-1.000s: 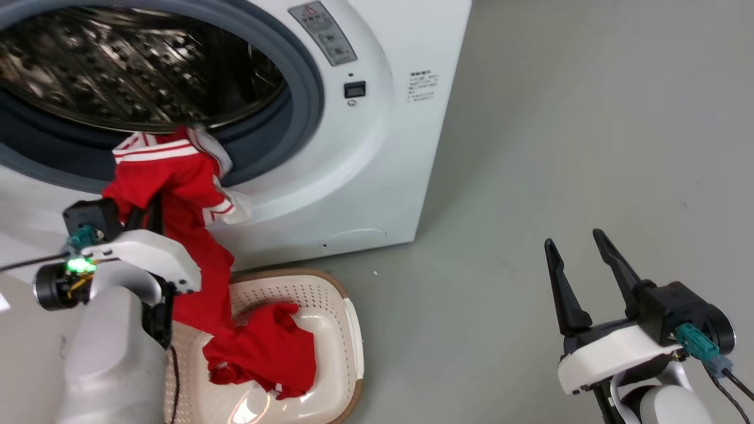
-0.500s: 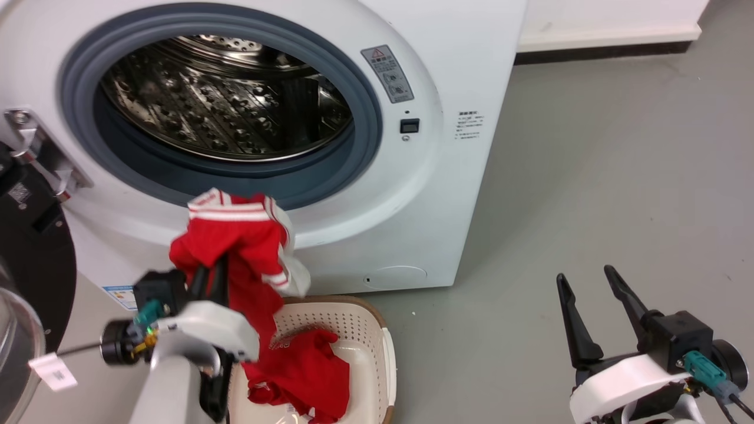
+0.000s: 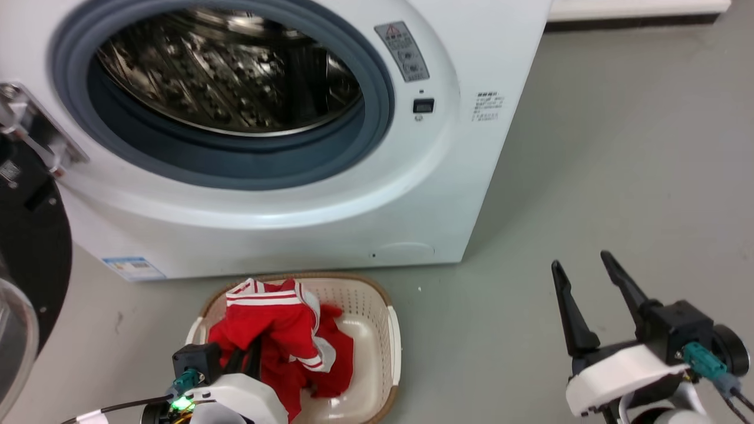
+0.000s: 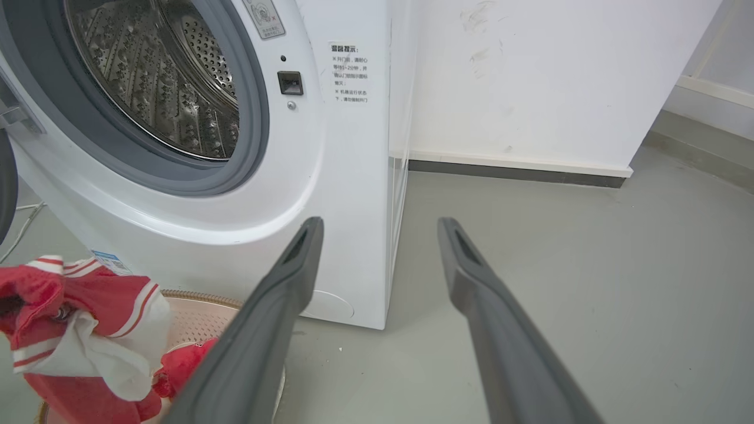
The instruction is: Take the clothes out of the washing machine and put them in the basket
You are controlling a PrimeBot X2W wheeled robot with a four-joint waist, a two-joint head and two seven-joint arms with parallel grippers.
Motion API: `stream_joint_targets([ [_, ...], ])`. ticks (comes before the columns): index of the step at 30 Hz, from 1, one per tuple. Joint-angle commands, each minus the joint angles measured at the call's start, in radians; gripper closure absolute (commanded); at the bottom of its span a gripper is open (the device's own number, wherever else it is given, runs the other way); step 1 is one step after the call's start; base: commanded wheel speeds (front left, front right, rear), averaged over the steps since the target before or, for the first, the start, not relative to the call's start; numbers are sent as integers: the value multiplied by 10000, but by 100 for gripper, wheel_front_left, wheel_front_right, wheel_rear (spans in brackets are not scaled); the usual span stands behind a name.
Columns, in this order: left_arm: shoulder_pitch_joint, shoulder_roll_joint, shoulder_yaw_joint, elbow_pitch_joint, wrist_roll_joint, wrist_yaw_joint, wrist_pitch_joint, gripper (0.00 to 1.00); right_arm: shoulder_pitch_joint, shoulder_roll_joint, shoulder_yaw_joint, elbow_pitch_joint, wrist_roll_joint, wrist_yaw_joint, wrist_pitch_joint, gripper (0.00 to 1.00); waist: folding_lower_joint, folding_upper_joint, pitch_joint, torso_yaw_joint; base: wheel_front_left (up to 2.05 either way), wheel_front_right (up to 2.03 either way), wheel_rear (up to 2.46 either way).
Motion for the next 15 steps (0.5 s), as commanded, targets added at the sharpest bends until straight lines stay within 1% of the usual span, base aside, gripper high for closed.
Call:
stream_joint_targets([
  [1, -306, -10, -61, 220, -150, 54, -71, 100, -346, 21, 46, -128, -9, -7, -15, 0, 1, 0, 775, -130, 0, 0, 0],
  [3, -610, -15, -128, 475, -267, 132, -102, 100, -564, 21, 119, -229, -63, -7, 21, 0, 1, 0, 1347, -244, 0, 0, 0],
  [8, -1409, -12, -137, 1312, -349, 58, -148, 100, -1146, 21, 305, -307, -108, -7, -20, 0, 1, 0, 2568, -487, 0, 0, 0],
  [15, -2680, 271, 6, 2318, -185, -21, -160, 100, -1897, 21, 593, -366, -70, -7, -177, 0, 1, 0, 4298, -878, 0, 0, 0],
])
